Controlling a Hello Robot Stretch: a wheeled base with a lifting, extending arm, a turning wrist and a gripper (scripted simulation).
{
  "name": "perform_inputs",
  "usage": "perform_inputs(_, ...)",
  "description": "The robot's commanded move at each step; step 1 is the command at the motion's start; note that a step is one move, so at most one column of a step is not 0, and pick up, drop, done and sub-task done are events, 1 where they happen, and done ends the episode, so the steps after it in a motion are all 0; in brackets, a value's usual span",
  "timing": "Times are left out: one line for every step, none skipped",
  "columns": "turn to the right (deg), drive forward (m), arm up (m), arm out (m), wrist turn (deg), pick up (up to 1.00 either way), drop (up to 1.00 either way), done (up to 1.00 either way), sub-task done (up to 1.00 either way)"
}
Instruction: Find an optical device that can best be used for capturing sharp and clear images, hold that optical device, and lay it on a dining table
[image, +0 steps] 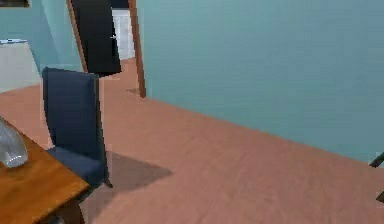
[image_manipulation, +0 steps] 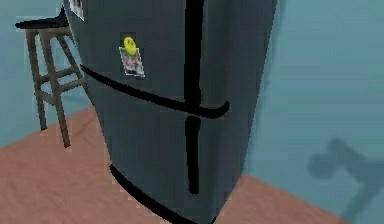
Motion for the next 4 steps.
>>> perform_inputs(0.0,0.55,0.0,0.0,0.0,0.0,0.0,0.0,0.0)
perform_inputs(0.0,1.0,0.0,0.0,0.0,0.0,0.0,0.0,0.0)
perform_inputs(9.0,0.0,0.0,0.0,0.0,0.0,0.0,0.0,0.0)
perform_inputs(0.0,0.4,0.0,0.0,0.0,0.0,0.0,0.0,0.0)
